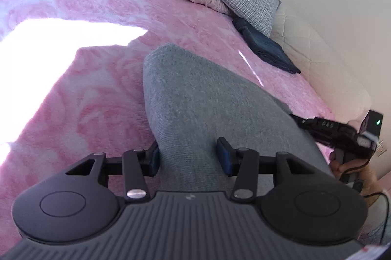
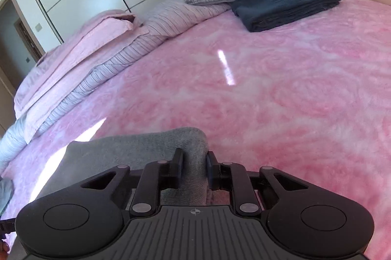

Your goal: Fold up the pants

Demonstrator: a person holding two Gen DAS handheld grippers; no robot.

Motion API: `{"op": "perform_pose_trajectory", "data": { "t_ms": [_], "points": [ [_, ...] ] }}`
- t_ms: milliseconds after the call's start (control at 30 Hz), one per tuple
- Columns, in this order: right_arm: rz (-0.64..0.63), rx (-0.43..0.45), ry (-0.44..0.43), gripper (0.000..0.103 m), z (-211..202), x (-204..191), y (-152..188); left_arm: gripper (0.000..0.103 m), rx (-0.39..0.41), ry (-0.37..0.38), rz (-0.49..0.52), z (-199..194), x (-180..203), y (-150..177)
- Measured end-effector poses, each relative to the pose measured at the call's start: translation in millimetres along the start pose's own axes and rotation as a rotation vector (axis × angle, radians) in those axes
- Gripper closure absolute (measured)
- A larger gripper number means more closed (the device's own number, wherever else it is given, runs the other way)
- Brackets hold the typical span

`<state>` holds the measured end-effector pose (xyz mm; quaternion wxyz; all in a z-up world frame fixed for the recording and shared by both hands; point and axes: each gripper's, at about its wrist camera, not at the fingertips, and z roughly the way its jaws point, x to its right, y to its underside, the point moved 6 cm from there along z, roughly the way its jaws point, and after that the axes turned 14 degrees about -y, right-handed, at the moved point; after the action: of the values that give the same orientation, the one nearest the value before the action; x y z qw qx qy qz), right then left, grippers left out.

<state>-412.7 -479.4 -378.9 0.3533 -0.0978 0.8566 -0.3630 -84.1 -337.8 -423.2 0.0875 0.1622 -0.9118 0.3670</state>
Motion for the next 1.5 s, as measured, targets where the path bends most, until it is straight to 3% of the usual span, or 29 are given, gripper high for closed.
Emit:
{"op": "perform_pose_trajectory", "data": {
  "t_ms": [67,133,167,233,367,400,467,533,733,867,933,1067,1267,1500],
  "points": [
    [-0.045,0.009,0.074,0.065,-12,-8,-4,0.056,0.015,-0.041,0.044,-12,-4,-4],
    [-0.110,0.027,0.131,0.065,-30,-22,-6,0.056,0.035,-0.105,0.065,-26,-12,-11],
    [-0.146,0.041,0.150,0.065,-40,-32,-4,0.063,0.055,-0.144,0.076,-34,-16,-15],
    [-0.220,0.032,0.137,0.065,-58,-58,6,0.068,0.089,-0.201,0.131,-49,-14,-20],
    [-0.361,-0.023,0.079,0.067,-87,-108,51,0.083,0.106,-0.140,0.240,-71,18,-8],
    [-0.389,-0.038,0.087,0.069,-90,-115,63,0.088,0.108,-0.121,0.272,-75,28,-1],
    [-0.435,-0.084,0.139,0.072,-82,-119,82,0.091,0.105,-0.105,0.335,-75,44,16],
    [-0.439,-0.122,0.179,0.072,-64,-109,95,0.091,0.075,-0.134,0.385,-63,51,34],
    [-0.370,-0.178,0.201,0.072,-41,-94,89,0.090,0.033,-0.210,0.339,-47,54,46],
    [-0.320,-0.133,0.222,0.069,-55,-99,90,0.090,-0.001,-0.291,0.302,-57,59,42],
    [-0.269,-0.099,0.207,0.063,-72,-107,90,0.089,-0.014,-0.297,0.279,-68,64,43],
    [-0.215,-0.074,0.190,0.042,-102,-124,94,0.075,-0.019,-0.308,0.266,-91,73,47],
    [-0.194,-0.110,0.203,0.039,-127,-143,116,0.059,-0.045,-0.308,0.263,-113,84,64],
    [-0.171,-0.121,0.196,0.039,-146,-160,138,0.056,-0.042,-0.317,0.285,-140,90,87]
  ]
}}
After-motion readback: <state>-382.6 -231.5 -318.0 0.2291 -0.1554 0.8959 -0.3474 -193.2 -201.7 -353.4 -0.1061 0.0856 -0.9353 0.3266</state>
